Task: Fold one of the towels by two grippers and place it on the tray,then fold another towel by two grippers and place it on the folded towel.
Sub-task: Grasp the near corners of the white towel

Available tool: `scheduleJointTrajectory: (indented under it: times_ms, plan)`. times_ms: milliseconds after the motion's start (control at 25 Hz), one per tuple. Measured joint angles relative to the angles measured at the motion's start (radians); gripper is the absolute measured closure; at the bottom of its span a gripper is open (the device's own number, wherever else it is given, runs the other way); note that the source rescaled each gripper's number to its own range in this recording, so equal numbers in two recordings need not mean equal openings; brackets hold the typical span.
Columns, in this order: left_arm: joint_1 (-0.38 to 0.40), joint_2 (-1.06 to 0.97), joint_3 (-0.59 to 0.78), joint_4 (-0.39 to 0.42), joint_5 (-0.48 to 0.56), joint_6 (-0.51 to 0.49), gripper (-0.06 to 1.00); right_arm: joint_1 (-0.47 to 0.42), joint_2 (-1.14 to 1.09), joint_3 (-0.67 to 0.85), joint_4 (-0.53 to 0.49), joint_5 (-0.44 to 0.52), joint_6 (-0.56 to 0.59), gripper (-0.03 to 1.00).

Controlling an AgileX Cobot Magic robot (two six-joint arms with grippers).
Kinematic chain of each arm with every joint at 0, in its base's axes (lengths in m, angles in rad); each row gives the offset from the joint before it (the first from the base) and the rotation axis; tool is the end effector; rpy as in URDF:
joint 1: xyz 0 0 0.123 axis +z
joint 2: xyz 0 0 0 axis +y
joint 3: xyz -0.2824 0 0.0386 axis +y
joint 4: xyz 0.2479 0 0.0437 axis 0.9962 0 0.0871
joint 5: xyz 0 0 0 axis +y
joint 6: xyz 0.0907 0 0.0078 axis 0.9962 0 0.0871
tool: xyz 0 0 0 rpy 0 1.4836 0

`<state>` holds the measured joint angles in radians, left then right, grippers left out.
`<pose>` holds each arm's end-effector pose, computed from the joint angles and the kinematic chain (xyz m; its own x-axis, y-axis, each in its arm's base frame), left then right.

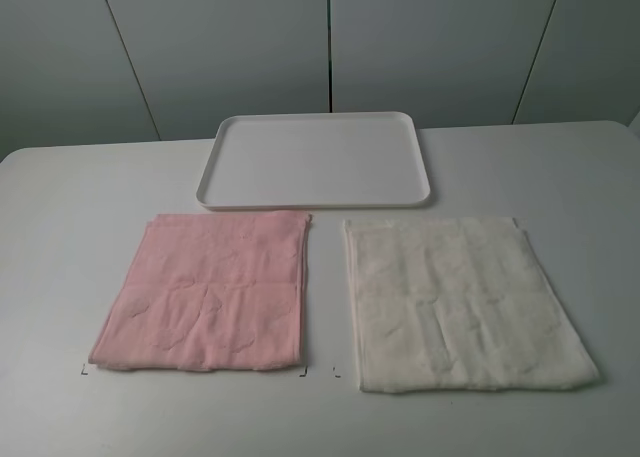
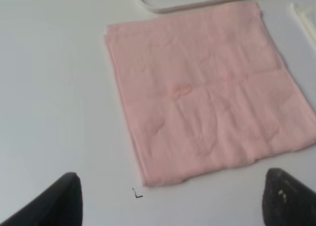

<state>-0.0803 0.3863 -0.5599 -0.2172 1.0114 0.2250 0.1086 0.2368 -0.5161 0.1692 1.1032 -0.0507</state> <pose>0.0541 -0.0210 0.2906 -0.6450 0.1586 -0.7476 0.2848 0.9576 -0.0425 0.0261 0.0166 0.2769 -0.6691 -0.0469 -0.7417 -0.2010 0.9722 0.1198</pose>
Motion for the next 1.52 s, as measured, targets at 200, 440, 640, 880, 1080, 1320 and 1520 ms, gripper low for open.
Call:
scheduleJointTrajectory:
  times_ms: [200, 440, 640, 880, 1080, 1320, 1520]
  plan:
    - [0.0, 0.187, -0.083, -0.025, 0.007, 0.159, 0.0, 0.0, 0.168, -0.043, 0.092, 0.0, -0.175, -0.03]
    - [0.0, 0.371, -0.112, -0.11, 0.007, 0.342, 0.0, 0.0, 0.377, -0.09, 0.178, -0.005, -0.414, -0.03]
    - [-0.041, 0.486, -0.112, -0.174, -0.039, 0.458, 0.0, 0.0, 0.519, -0.111, 0.188, -0.023, -0.606, -0.03]
    - [-0.238, 0.624, -0.136, -0.196, -0.129, 0.469, 0.0, 0.0, 0.634, -0.111, 0.214, -0.05, -0.799, -0.03]
    - [-0.413, 0.802, -0.243, -0.175, -0.211, 0.439, 0.0, 0.0, 0.652, -0.111, 0.208, -0.078, -0.83, -0.03]
    - [-0.622, 1.089, -0.487, -0.098, -0.211, 0.394, 0.0, 0.0, 0.652, -0.113, 0.06, -0.074, -0.83, -0.03]
    - [-0.759, 1.311, -0.659, -0.025, -0.157, 0.384, 0.0, 0.0, 0.652, -0.113, 0.028, -0.053, -0.826, -0.03]
